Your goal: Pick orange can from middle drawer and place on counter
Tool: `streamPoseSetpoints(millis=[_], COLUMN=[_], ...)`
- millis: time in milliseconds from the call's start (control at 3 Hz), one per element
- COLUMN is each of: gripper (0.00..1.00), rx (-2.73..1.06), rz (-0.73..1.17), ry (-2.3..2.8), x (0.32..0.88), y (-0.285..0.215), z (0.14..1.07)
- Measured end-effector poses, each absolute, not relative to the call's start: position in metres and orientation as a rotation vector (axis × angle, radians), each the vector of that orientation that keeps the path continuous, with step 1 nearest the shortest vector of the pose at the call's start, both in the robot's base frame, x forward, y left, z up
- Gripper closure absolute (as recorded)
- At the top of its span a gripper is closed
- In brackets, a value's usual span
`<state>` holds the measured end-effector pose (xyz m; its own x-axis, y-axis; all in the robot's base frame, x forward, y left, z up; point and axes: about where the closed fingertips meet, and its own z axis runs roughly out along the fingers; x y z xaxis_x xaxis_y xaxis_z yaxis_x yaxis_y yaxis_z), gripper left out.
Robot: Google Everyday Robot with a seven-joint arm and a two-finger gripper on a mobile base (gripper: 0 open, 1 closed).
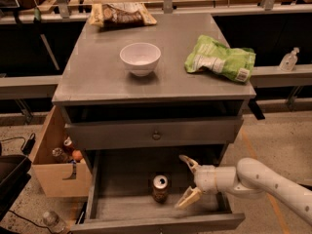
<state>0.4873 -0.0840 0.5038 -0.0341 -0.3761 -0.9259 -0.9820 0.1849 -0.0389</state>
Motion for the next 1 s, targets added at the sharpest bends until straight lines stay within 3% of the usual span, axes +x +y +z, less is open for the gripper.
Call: streamPoseSetpoints(millis=[667,1000], gripper=[0.00,0.18], rx=[-1.317,-1.290], rz=[0.866,0.885], ry=[1.564,1.550], x=[0.511,0.517], y=[-0.051,-0.034], z=[0.458,0.443])
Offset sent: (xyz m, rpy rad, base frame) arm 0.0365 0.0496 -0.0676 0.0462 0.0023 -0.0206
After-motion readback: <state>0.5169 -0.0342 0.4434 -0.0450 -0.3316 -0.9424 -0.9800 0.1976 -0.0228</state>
